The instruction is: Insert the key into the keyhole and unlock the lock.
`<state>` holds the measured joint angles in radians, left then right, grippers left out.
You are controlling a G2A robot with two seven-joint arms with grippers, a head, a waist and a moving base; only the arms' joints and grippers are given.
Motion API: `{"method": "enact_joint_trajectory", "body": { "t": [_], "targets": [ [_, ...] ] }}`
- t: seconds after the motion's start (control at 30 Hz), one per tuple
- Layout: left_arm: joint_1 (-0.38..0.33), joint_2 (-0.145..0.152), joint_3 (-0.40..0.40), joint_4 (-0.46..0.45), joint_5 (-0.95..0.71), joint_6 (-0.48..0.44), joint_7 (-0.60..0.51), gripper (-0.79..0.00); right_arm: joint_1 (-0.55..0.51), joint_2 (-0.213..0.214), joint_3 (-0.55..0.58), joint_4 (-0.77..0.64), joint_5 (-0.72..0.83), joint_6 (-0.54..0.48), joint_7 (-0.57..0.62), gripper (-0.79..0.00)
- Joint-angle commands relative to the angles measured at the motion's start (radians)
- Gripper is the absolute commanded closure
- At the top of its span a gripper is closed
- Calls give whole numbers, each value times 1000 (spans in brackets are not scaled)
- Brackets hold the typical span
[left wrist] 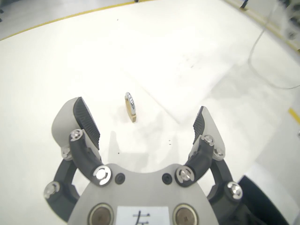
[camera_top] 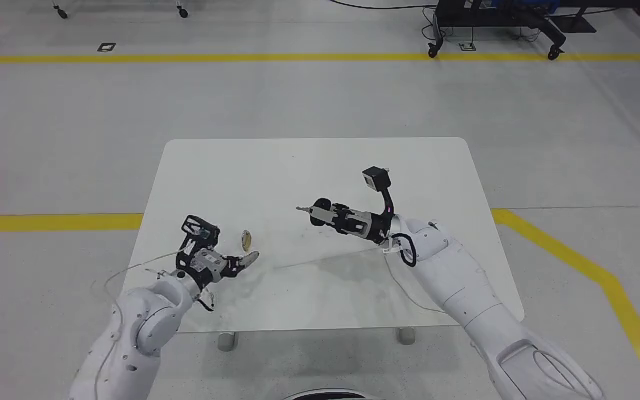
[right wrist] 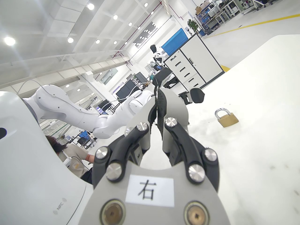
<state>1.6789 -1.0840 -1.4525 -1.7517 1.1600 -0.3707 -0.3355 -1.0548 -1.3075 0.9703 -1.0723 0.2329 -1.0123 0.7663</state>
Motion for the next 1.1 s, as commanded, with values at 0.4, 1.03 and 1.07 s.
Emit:
{"method": "enact_joint_trajectory", "body": {
  "t": [0.4, 1.03, 1.07],
  "targets": [
    [-98, -26, 123, 89, 70, 164, 7, -308, 0, 0, 0, 0, 0, 0, 0, 0],
    [-86, -27, 62, 74, -203, 56, -62, 0, 0, 0, 0, 0, 0, 0, 0, 0],
    [-80, -26, 45, 69, -275, 29, -75, 0, 0, 0, 0, 0, 0, 0, 0, 0]
  ]
}}
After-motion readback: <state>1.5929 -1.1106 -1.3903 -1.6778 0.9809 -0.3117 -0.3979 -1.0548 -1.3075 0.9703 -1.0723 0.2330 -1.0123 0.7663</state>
